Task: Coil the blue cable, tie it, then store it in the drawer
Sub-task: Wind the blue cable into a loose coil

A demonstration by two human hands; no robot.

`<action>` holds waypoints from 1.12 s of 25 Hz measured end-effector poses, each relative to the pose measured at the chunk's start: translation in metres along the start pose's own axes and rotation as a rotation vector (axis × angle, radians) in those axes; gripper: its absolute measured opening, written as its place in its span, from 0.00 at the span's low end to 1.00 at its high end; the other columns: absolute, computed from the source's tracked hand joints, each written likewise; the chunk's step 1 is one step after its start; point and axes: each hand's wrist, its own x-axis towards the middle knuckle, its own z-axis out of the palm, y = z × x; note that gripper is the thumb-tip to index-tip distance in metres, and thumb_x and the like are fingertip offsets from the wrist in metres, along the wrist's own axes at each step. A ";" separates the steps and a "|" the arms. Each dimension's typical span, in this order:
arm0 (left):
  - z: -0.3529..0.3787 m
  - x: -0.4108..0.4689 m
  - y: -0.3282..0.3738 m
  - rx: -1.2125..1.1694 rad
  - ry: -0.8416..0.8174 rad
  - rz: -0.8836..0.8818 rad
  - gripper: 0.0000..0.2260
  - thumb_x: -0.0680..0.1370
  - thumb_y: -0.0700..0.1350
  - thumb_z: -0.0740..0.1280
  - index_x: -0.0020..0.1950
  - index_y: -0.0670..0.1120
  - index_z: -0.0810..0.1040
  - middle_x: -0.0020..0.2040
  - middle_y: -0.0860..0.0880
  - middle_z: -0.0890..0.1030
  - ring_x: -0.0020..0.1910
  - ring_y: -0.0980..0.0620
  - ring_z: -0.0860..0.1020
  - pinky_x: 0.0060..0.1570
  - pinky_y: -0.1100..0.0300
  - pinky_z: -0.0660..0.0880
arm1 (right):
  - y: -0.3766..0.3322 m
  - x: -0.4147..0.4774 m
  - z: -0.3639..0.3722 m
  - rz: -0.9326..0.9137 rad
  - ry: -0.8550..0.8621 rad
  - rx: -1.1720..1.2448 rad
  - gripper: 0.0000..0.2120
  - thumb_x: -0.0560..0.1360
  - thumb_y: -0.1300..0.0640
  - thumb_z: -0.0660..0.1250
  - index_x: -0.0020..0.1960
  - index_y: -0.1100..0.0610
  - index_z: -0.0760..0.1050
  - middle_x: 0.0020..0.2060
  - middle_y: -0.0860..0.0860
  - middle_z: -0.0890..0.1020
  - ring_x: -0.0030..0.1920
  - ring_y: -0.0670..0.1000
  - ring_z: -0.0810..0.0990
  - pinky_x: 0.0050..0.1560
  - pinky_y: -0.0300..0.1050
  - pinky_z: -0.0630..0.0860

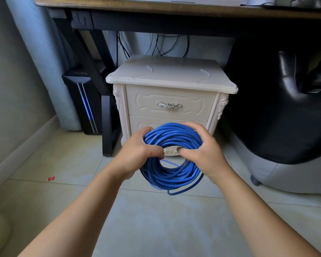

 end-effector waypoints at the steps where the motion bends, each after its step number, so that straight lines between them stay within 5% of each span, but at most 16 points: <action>1: 0.002 0.000 0.001 -0.045 0.022 0.002 0.20 0.59 0.39 0.72 0.49 0.38 0.75 0.36 0.42 0.78 0.38 0.40 0.80 0.47 0.38 0.78 | 0.001 0.000 0.001 0.007 0.024 0.043 0.27 0.67 0.67 0.75 0.62 0.48 0.74 0.54 0.46 0.82 0.50 0.44 0.82 0.46 0.36 0.78; 4: 0.005 -0.003 0.002 -0.160 0.063 -0.008 0.19 0.60 0.37 0.69 0.50 0.37 0.76 0.34 0.43 0.78 0.35 0.44 0.79 0.42 0.50 0.76 | 0.006 -0.003 0.007 0.066 0.055 0.191 0.28 0.67 0.63 0.78 0.63 0.48 0.75 0.53 0.46 0.83 0.52 0.48 0.83 0.50 0.44 0.80; 9: 0.011 -0.003 0.002 -0.395 0.156 -0.007 0.09 0.64 0.36 0.67 0.44 0.39 0.75 0.32 0.41 0.77 0.32 0.46 0.76 0.36 0.54 0.75 | 0.016 -0.008 0.020 0.173 0.155 0.515 0.24 0.69 0.60 0.76 0.62 0.49 0.75 0.52 0.52 0.84 0.54 0.60 0.84 0.56 0.57 0.79; 14: 0.024 -0.003 0.000 -0.572 0.203 -0.028 0.04 0.73 0.35 0.65 0.46 0.42 0.75 0.35 0.43 0.77 0.36 0.47 0.76 0.41 0.52 0.74 | 0.017 -0.012 0.040 0.305 0.181 0.626 0.18 0.71 0.63 0.73 0.59 0.52 0.74 0.40 0.51 0.79 0.37 0.53 0.79 0.30 0.41 0.73; 18: 0.018 -0.002 -0.003 -0.453 0.013 -0.072 0.12 0.70 0.45 0.72 0.52 0.44 0.77 0.42 0.44 0.82 0.44 0.46 0.81 0.49 0.48 0.77 | 0.015 -0.006 0.027 0.364 0.271 0.553 0.15 0.70 0.69 0.68 0.52 0.54 0.74 0.39 0.56 0.77 0.40 0.58 0.76 0.41 0.53 0.68; 22: 0.003 0.002 0.002 -0.325 -0.063 -0.117 0.24 0.67 0.52 0.75 0.60 0.45 0.78 0.54 0.45 0.84 0.54 0.45 0.83 0.56 0.47 0.78 | 0.008 0.004 0.009 0.312 0.184 0.466 0.24 0.61 0.70 0.67 0.57 0.59 0.74 0.43 0.58 0.78 0.42 0.59 0.79 0.43 0.56 0.78; 28: -0.008 -0.001 0.004 0.096 -0.108 0.070 0.28 0.65 0.45 0.79 0.63 0.55 0.75 0.51 0.54 0.84 0.49 0.56 0.83 0.48 0.62 0.78 | -0.005 -0.001 0.001 0.038 -0.100 -0.116 0.32 0.63 0.72 0.69 0.56 0.41 0.75 0.48 0.44 0.83 0.45 0.44 0.82 0.47 0.40 0.79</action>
